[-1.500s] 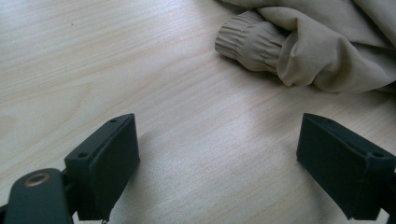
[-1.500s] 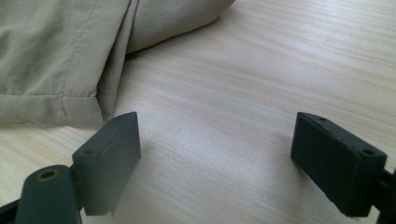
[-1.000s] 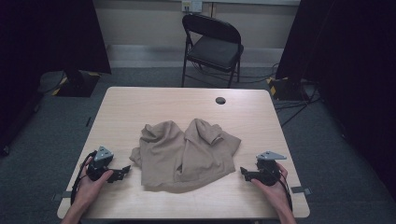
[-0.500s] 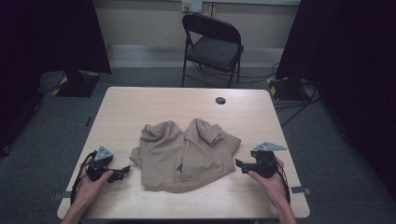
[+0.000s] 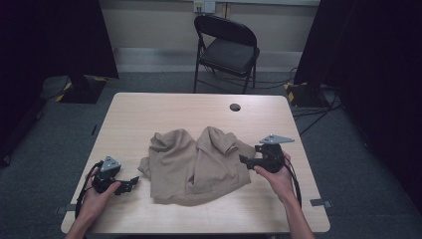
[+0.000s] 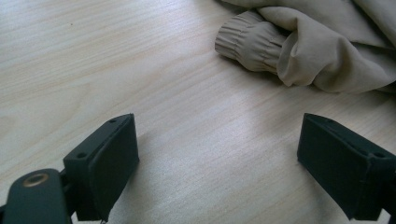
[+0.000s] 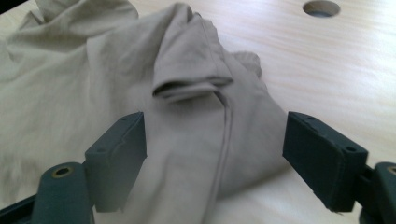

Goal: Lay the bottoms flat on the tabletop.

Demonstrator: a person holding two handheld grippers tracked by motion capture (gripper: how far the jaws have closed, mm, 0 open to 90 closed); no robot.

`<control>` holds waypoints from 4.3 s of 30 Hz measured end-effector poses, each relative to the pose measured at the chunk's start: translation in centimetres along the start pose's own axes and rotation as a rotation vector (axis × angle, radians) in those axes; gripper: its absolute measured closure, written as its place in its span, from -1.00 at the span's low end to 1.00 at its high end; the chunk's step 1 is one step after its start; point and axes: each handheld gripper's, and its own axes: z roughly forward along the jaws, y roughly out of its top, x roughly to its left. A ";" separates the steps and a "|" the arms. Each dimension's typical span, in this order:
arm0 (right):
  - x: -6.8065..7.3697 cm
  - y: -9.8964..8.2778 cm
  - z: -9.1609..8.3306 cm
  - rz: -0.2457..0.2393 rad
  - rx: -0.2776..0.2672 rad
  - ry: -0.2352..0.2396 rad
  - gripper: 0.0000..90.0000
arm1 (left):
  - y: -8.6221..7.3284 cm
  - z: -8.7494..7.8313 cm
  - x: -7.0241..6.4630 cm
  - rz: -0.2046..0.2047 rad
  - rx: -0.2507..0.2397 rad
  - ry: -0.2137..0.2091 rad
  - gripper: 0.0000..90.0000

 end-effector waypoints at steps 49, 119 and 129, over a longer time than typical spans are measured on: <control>2.2 4.7 15.6 -0.067 0.173 0.010 0.51 | 0.0 0.0 0.0 0.000 0.000 0.001 -0.74; 0.7 -4.9 -4.4 0.028 -0.025 0.024 -0.52 | 0.0 0.0 0.0 0.001 0.000 0.000 -0.74; 0.0 -4.6 2.3 0.001 0.109 -0.101 -0.66 | 0.9 0.0 0.3 -0.031 0.032 0.001 -0.55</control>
